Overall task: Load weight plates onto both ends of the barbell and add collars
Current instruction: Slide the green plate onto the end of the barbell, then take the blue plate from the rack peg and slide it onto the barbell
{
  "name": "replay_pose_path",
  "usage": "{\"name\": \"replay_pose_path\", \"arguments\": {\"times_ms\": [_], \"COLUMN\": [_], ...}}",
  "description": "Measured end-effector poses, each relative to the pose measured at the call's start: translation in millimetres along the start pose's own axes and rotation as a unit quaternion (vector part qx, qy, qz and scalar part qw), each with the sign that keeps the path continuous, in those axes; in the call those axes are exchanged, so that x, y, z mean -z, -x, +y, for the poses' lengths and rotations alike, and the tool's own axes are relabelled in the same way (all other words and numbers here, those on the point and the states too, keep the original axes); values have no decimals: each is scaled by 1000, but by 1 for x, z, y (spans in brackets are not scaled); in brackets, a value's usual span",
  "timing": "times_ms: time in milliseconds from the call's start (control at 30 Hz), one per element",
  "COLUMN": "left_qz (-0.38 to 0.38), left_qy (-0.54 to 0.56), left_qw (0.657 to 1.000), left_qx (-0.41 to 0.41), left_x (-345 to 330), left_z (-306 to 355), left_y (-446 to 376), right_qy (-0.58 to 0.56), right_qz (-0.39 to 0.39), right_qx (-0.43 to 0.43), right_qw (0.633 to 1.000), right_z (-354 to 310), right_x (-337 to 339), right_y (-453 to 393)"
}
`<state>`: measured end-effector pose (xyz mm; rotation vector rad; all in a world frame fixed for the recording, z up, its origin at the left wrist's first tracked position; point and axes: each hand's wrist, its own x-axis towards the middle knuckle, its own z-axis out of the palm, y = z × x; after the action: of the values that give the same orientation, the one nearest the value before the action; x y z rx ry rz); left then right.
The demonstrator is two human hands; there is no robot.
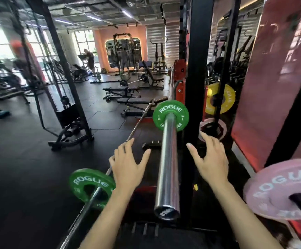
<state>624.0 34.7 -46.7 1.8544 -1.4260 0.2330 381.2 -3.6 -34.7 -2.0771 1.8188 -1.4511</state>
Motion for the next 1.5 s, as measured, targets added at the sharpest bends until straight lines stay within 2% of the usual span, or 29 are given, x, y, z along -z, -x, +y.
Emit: {"name": "replay_pose_path", "arguments": {"times_ms": [533,867,1133,1500], "left_qz": [-27,-60,-63,-116], "left_qy": [45,91,119,168], "left_qw": [995,986,976,944], "left_qx": [-90,-126,-174,-257], "left_x": [133,201,223,210], "left_z": [-10,-6,50,209], "left_y": [115,205,252,372], "right_qy": [83,144,242,326], "right_qz": [68,61,79,140], "right_qx": [16,-15,-34,-122], "right_qw": [994,988,966,927], "right_z": [-95,-139,-140,-48], "right_x": [106,179,252,411], "right_y": [145,255,300,382]}}
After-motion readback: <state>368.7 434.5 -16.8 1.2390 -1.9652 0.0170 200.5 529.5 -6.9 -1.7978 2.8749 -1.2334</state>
